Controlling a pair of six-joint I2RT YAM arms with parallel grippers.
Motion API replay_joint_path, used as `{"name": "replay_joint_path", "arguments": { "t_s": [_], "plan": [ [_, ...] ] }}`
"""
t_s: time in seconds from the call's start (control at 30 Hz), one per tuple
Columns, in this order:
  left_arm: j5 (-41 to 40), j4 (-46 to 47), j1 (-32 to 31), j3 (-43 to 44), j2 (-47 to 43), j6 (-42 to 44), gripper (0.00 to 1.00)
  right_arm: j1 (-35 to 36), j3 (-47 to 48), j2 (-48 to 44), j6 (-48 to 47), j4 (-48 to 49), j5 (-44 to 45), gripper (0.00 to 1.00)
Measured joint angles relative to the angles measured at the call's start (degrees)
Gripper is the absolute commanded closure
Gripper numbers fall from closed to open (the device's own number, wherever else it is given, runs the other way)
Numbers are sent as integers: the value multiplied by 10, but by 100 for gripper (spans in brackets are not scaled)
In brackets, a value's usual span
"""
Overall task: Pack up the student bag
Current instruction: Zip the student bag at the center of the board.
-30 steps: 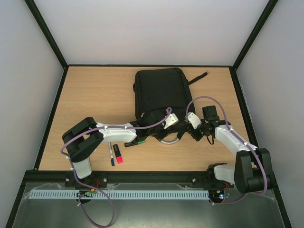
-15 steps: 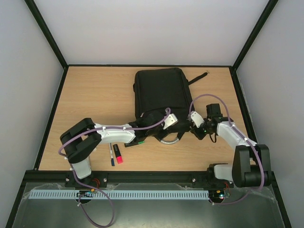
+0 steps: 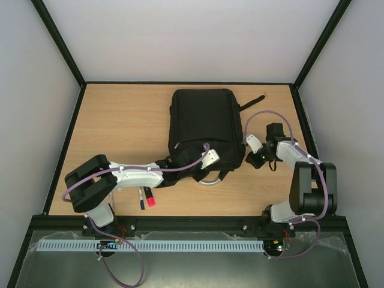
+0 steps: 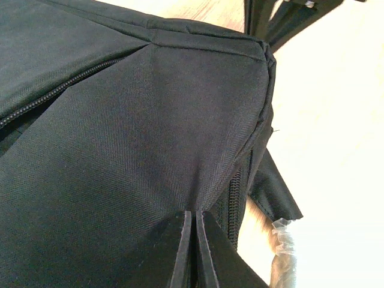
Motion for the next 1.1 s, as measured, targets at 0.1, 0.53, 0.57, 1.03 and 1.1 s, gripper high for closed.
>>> {"name": "replay_joint_path", "arguments": {
  "t_s": [0.1,0.53,0.57,1.03,1.1],
  "plan": [
    [-3,0,-4,-8,-6,0,98,-2,23,32,10,2,-2,99],
    [-12,1,-10,-11,-7,-1,97,-2,95,124,70,43,-4,94],
    [-12,1,-10,-11,-7,-1,94,-2,95,125,74,44,-5,93],
    [-73,-96,-17,70,-53,-47,1,-9,64,-102,124,43,30,3],
    [-90,-112,-13,90,-75,-68,0,-9,68,-139,135,28,20,0]
  ]
}}
